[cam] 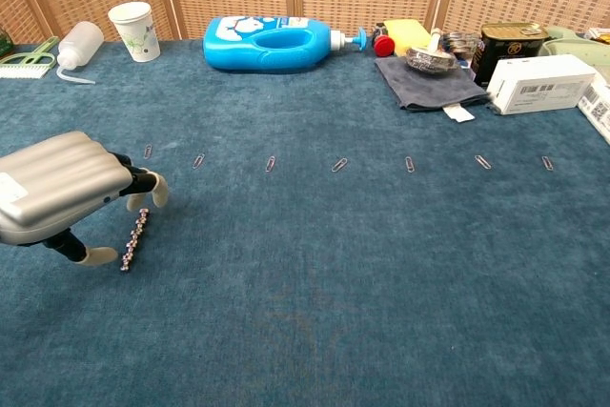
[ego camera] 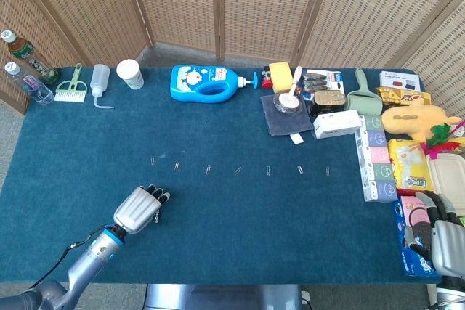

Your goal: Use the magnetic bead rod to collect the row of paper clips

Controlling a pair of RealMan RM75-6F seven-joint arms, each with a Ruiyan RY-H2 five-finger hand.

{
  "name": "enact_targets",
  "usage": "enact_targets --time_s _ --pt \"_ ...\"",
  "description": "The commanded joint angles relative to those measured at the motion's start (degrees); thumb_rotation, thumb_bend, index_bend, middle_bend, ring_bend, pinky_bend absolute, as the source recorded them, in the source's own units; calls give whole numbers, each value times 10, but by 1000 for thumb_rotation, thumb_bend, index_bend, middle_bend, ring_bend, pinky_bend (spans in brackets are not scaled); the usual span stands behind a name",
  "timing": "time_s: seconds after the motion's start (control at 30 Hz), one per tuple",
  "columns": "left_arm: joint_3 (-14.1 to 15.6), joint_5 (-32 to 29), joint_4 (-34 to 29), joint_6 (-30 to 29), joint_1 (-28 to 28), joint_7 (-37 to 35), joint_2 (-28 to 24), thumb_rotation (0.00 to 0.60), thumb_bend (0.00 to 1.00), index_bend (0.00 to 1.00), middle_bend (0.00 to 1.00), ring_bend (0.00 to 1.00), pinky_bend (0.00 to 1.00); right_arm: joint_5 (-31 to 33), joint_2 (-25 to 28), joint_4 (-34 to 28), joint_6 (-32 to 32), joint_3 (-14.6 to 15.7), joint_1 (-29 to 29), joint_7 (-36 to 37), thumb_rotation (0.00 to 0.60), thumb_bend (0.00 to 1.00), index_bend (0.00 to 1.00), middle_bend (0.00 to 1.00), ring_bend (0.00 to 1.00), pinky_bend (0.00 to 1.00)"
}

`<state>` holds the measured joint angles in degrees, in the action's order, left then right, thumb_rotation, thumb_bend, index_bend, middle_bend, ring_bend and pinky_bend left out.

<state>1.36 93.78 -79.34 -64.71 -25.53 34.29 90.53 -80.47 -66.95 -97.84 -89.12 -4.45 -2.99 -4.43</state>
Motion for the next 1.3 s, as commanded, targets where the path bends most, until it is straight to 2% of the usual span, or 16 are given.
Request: enact_targets --time_s 0.03,1.3 --pt "-2 -1 2 -1 -3 3 4 600 137 329 462 447 758 1 0 3 3 0 0 4 600 395 183 177 94 355" --pt "-27 -38 -15 32 -48 48 38 600 138 329 457 442 758 15 -1 18 16 2 -4 26 600 394 183 176 91 355"
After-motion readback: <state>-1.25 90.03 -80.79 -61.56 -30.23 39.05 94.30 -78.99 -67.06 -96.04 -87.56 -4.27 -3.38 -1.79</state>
